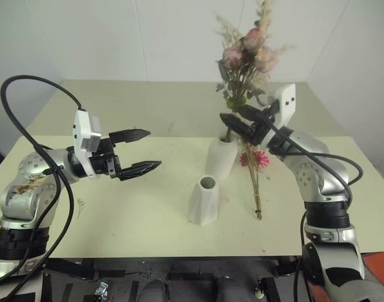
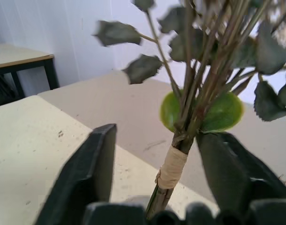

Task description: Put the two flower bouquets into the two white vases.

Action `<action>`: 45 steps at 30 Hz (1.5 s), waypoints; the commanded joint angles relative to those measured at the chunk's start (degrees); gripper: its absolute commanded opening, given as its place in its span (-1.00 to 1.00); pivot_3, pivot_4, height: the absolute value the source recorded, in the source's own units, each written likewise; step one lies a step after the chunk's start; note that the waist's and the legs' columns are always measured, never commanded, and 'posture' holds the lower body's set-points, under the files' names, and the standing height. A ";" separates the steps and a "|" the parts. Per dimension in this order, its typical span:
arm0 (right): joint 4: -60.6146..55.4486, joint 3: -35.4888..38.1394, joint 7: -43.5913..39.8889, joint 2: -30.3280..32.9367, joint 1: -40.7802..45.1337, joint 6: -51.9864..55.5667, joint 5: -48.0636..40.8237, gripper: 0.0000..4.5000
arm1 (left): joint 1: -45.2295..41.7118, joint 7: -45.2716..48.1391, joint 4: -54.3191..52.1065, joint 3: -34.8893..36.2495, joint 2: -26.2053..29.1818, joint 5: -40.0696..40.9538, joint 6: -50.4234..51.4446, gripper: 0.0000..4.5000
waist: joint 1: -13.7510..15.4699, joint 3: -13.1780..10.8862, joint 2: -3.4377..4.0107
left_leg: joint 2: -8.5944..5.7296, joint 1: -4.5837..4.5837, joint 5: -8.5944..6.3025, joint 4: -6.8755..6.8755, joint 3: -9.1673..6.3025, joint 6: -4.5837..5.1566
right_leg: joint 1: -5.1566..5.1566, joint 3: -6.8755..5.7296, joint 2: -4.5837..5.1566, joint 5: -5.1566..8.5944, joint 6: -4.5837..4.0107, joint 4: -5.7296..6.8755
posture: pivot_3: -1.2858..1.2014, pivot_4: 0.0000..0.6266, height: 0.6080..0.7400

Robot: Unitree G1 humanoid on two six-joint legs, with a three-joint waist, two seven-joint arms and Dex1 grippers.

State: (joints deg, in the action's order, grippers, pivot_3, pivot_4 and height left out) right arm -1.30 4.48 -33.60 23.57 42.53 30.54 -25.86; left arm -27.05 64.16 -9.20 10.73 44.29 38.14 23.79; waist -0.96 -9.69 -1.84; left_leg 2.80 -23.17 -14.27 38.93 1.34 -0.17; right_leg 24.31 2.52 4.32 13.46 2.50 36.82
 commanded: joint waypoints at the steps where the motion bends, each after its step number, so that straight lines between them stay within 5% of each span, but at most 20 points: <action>1: -4.80 0.22 -0.37 0.57 -0.96 -0.44 -0.32 0.93 | -0.38 0.12 -1.43 0.99 0.28 -0.24 -1.50 1.00 | 0.00 0.00 0.00 | 0.00 0.00 0.00 0.00 0.00 0.00 | 0.00 0.00 0.00 0.00 0.00 0.00 | 0.03 -0.52 1.00; 16: -13.17 2.59 -1.66 6.13 -8.38 4.08 -2.60 0.98 | -0.94 0.15 -1.01 0.28 -0.65 -1.14 -1.72 1.00 | 0.18 0.00 0.00 | 0.00 0.00 0.00 0.00 0.00 0.00 | -0.01 -0.01 0.00 0.00 0.00 -0.01 | 0.03 -0.52 1.00; 30: -16.30 15.56 -0.76 25.31 -9.62 44.42 -24.17 0.98 | -2.36 4.97 -0.11 -0.52 -0.06 0.03 -1.11 1.00 | -0.07 0.00 -0.01 | 0.00 0.03 0.00 0.00 -0.01 0.01 | -0.06 0.02 0.00 0.00 0.00 -0.03 | 0.03 -0.52 1.00; 35: -7.12 7.74 2.32 27.82 -0.91 61.21 -22.07 0.98 | -3.45 7.47 0.30 -1.76 -0.63 0.04 -1.05 1.00 | -0.18 0.00 -0.01 | -0.01 0.05 0.00 0.00 -0.01 0.01 | -0.07 0.03 -0.02 0.01 -0.01 -0.05 | 0.03 -0.52 1.00; 45: 7.68 -13.32 7.77 26.32 7.85 61.96 -17.76 0.98 | -3.98 11.66 0.49 -2.84 -0.19 0.61 -0.73 1.00 | -0.09 0.00 -0.02 | -0.03 -0.07 0.00 -0.01 0.00 0.01 | 0.02 0.02 0.01 0.01 -0.01 -0.10 | 0.03 -0.52 1.00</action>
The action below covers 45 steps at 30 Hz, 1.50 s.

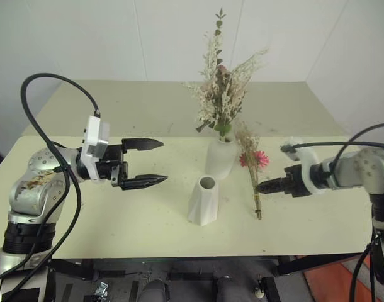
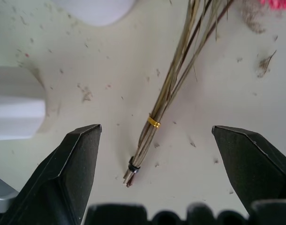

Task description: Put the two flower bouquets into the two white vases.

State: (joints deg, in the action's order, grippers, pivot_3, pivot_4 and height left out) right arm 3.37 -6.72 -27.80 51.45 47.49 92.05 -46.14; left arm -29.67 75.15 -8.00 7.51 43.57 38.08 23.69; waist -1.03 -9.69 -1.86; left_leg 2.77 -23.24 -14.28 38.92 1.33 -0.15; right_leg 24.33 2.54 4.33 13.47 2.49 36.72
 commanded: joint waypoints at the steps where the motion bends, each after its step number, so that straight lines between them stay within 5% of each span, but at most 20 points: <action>1: 4.85 -3.20 2.96 -3.09 3.70 0.45 4.44 0.98 | -1.41 0.66 -0.77 0.43 0.49 0.71 -0.54 1.00 | -0.06 0.00 0.00 | 0.00 0.00 0.00 0.00 0.00 0.00 | 0.00 0.00 0.00 0.00 0.00 0.01 | 0.03 -0.52 1.00; 8: 11.77 -8.56 2.69 -8.45 6.50 -2.32 12.80 0.98 | -0.54 2.49 -1.57 1.15 1.81 1.96 0.50 1.00 | -0.02 0.00 0.00 | 0.01 -0.04 0.00 0.02 -0.01 0.00 | 0.02 -0.01 -0.01 -0.01 0.01 0.00 | 0.03 -0.52 1.00; 11: 13.21 -9.31 1.41 -9.29 7.10 -4.60 15.16 0.73 | -0.13 4.29 -1.62 1.82 3.29 2.82 1.06 1.00 | -0.03 0.02 -0.02 | 0.02 0.03 0.00 0.02 -0.01 0.00 | -0.03 -0.03 -0.02 -0.01 0.01 0.02 | 0.03 -0.52 1.00; 22: 15.33 -2.69 0.59 -9.13 7.47 -4.16 19.88 -0.95 | 4.34 7.28 -3.17 5.96 8.69 6.11 2.98 1.00 | -0.36 0.01 -0.02 | 0.04 0.00 0.00 0.00 -0.01 0.00 | 0.03 -0.02 -0.03 -0.01 0.01 0.03 | 0.03 -0.52 1.00; 28: 14.38 12.18 7.69 -11.73 6.84 -5.21 23.07 -0.98 | 5.68 7.38 -3.97 7.57 10.57 7.29 4.45 1.00 | -0.06 0.01 -0.01 | 0.04 -0.02 0.00 -0.02 0.00 0.00 | 0.04 -0.02 -0.03 -0.01 0.01 0.01 | 0.03 -0.52 1.00; 35: -1.14 32.84 11.73 -17.40 -3.76 -27.46 21.40 -0.98 | 9.89 6.72 -5.95 11.55 11.65 9.97 6.31 1.00 | 0.22 0.01 -0.01 | 0.04 -0.07 0.00 -0.08 0.00 0.00 | 0.06 -0.05 0.00 0.00 0.02 -0.04 | 0.03 -0.52 1.00; 40: -14.84 41.95 4.46 -23.31 -11.00 -37.27 9.96 -0.98 | 10.27 7.07 -6.02 12.29 12.58 10.87 7.06 1.00 | 0.11 -0.02 0.04 | 0.04 -0.02 0.00 -0.06 0.00 -0.01 | 0.05 -0.03 -0.01 0.00 0.02 0.06 | 0.03 -0.52 1.00; 45: -23.60 40.78 -4.76 -22.40 -15.67 -36.20 -2.21 -0.98 | 9.50 8.05 -5.16 11.43 13.12 10.50 7.26 1.00 | -0.28 -0.02 0.04 | 0.09 0.11 0.00 -0.07 0.00 0.00 | -0.04 -0.02 -0.06 0.00 0.00 0.06 | 0.03 -0.52 1.00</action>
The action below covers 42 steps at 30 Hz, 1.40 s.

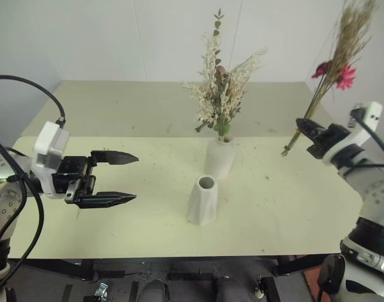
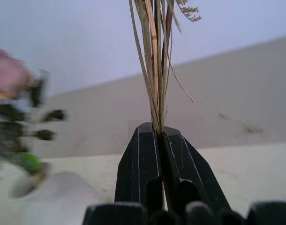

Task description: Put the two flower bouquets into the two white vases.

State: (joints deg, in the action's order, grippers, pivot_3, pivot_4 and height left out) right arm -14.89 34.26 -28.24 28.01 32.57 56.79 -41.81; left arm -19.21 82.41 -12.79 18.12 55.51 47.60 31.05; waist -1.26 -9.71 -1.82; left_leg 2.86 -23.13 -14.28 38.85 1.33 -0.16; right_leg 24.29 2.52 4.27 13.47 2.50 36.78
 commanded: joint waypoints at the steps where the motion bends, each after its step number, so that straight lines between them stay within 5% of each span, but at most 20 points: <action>1: -6.55 -0.65 -5.69 1.34 -1.24 -0.96 -8.47 -0.98 | -1.22 0.83 -0.20 0.59 1.16 0.80 -0.10 1.00 | -0.06 0.00 0.00 | 0.00 0.00 0.00 0.00 0.00 0.00 | 0.00 0.00 0.00 0.00 0.00 0.00 | 0.03 -0.52 1.00; 6: -9.86 -4.85 -12.68 3.35 -2.04 -3.33 -14.06 -0.98 | -3.15 1.10 0.79 -0.92 0.91 0.09 -0.11 1.00 | 0.11 0.00 0.00 | -0.01 0.00 0.00 0.01 0.00 0.00 | 0.00 0.00 0.00 0.00 0.00 0.00 | 0.03 -0.52 1.00; 16: -10.26 -15.56 -13.93 0.20 3.47 -6.88 -18.23 -0.98 | -5.91 1.97 2.37 -3.32 0.32 -0.71 -0.92 1.00 | 0.09 0.00 0.00 | -0.01 -0.01 0.00 0.01 -0.01 0.00 | 0.01 -0.01 -0.01 0.01 -0.02 0.01 | 0.03 -0.52 1.00; 42: -10.72 -29.73 -14.60 0.29 -1.34 -11.10 -12.11 -0.98 | -5.28 2.18 1.63 -3.58 -0.02 -1.68 -2.46 1.00 | 0.44 0.00 0.00 | -0.01 -0.04 0.00 0.03 -0.01 0.00 | 0.02 -0.04 0.01 0.01 -0.02 0.01 | 0.03 -0.52 1.00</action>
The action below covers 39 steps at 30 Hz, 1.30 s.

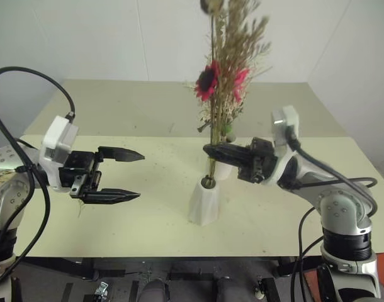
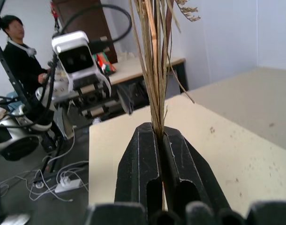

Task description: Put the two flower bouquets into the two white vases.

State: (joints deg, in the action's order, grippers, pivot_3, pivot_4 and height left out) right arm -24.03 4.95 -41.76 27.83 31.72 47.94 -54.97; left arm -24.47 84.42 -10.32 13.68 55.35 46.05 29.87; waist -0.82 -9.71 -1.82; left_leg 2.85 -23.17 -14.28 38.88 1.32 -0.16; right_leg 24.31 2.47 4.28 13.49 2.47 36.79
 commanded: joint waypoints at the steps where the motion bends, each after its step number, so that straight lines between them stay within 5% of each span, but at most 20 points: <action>1: -1.66 -0.89 -1.18 0.39 -0.91 -2.48 1.54 -0.98 | -0.03 0.17 -0.81 0.77 0.09 -0.26 -1.36 1.00 | -0.01 0.00 0.00 | 0.00 0.01 0.00 0.00 0.00 0.00 | 0.00 0.00 0.00 0.00 0.00 0.01 | 0.03 -0.52 1.00; 6: -1.54 -3.04 -1.24 -0.15 -2.56 -4.02 4.47 -0.98 | -0.32 0.35 -0.62 0.41 -0.02 -0.65 -1.40 1.00 | -0.08 0.00 0.00 | 0.00 0.01 0.00 0.00 0.00 0.00 | 0.01 0.01 -0.01 0.00 0.00 0.00 | 0.03 -0.52 1.00; 20: -4.20 -1.30 -2.48 3.83 -9.07 -5.95 7.73 0.99 | -0.97 0.65 -0.29 -0.65 0.29 -0.52 -0.92 1.00 | 0.08 0.00 0.00 | 0.00 0.00 0.00 0.01 0.00 0.00 | -0.01 0.00 0.00 0.00 0.00 0.01 | 0.03 -0.52 1.00; 39: -2.99 22.34 -9.33 23.03 -26.72 -8.56 9.24 0.99 | 2.06 -1.13 -2.29 0.81 -0.61 0.37 -0.60 1.00 | 0.10 0.00 -0.02 | -0.02 0.04 0.00 0.04 0.01 0.00 | -0.07 0.03 0.02 0.01 0.01 -0.03 | 0.03 -0.52 1.00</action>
State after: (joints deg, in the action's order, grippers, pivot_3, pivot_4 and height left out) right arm -26.68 23.68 -49.76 49.50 5.61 41.20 -45.99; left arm -22.38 83.71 -11.03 12.50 54.50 45.14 29.11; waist -0.72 -9.71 -1.85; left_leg 2.83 -23.13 -14.28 38.92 1.32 -0.16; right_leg 24.24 2.50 4.29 13.50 2.48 36.76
